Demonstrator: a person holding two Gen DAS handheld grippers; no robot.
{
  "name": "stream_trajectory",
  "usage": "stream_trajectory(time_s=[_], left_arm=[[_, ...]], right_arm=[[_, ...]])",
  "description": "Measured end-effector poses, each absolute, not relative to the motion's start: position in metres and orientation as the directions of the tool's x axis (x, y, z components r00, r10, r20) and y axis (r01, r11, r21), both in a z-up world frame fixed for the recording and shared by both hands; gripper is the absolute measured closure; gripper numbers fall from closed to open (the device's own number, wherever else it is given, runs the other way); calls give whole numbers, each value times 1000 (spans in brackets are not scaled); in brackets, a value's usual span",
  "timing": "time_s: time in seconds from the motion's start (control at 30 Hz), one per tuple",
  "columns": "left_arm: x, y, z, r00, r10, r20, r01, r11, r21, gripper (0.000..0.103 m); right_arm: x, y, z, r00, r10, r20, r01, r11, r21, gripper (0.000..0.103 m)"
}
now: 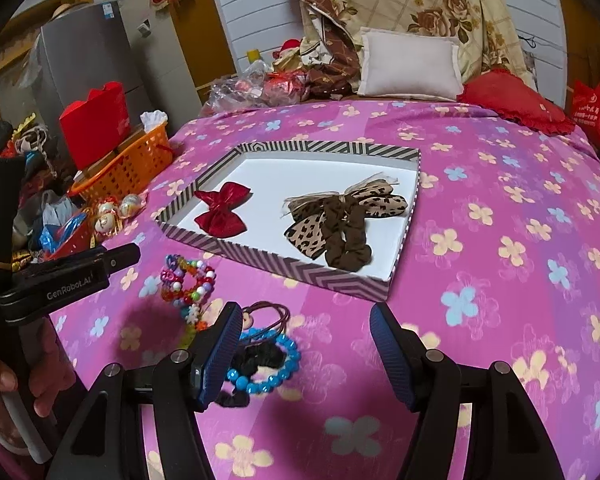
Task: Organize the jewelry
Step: 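Withdraw both tools from the tray toward the remaining bracelets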
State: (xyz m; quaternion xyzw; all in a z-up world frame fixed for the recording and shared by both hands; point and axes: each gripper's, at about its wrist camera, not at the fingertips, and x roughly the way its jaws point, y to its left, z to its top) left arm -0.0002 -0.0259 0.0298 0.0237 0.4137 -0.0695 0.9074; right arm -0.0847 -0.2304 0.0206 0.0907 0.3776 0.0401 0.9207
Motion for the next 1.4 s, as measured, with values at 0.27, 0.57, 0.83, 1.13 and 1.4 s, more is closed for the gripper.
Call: stream_trajectory(time_s=[0.27,0.57,0.83,1.13,1.4], left_arm=[[-18,-14,28,647,-103,-756,123,992,-30,46],[-34,-9,21,634,-120,-764,130,990,-48,46],[-36,1,14,615,-130,-778,119,990,-71,43],[-34,17,0,584,-109,-804,91,993,-69,43],[-27,24,-10,562,-105,-820,69,994,-79,43]], right_arm=[[-97,-222,23,718,136,-683,-13,983,183,38],[-103,-216,23,715,126,-688,-16,986,164,35],[-106,-215,24,714,121,-689,-14,987,159,35],[-108,-224,9,683,123,-720,-4,986,164,35],[-106,-220,-11,645,150,-749,-40,986,163,35]])
